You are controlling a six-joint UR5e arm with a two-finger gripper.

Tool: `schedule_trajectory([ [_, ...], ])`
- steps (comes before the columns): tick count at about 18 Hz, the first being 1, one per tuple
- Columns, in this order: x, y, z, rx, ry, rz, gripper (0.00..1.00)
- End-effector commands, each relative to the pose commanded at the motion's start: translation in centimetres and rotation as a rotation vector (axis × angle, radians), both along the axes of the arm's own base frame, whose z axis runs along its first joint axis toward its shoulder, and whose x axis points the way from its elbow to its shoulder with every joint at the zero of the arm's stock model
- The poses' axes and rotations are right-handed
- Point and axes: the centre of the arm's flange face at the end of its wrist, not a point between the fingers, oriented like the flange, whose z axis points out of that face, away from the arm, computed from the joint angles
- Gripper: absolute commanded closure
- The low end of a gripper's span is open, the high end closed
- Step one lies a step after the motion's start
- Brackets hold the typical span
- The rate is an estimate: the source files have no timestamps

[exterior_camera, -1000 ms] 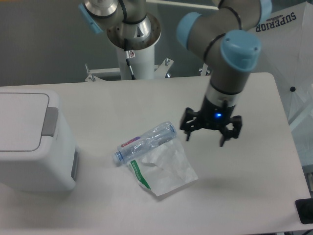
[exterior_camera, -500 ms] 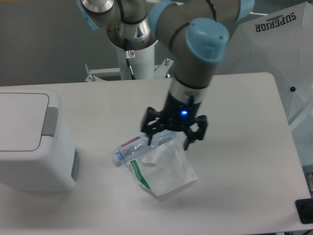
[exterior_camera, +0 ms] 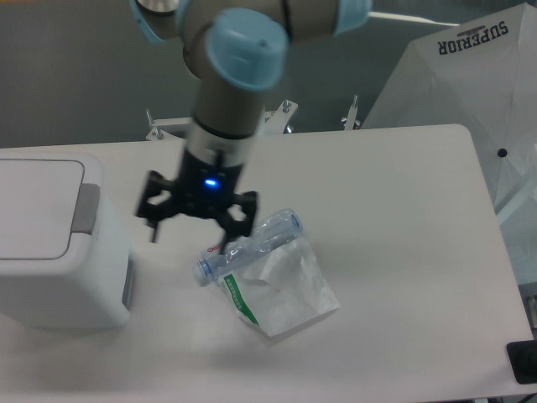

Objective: Open the trash can
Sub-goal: 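Move the open gripper across the table over the white trash can lid, then press the gripper down on the trash can lid to open it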

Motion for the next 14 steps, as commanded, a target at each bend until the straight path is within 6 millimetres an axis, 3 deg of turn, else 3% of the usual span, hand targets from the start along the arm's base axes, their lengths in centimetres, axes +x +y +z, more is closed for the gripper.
schedule_trajectory([
  [7,2.2,-1.1,-0.8,-0.014,-0.023,0.007,0.0],
  [14,2.5,-1.1,-1.8,-0.027,-0.026,0.002,0.0],
])
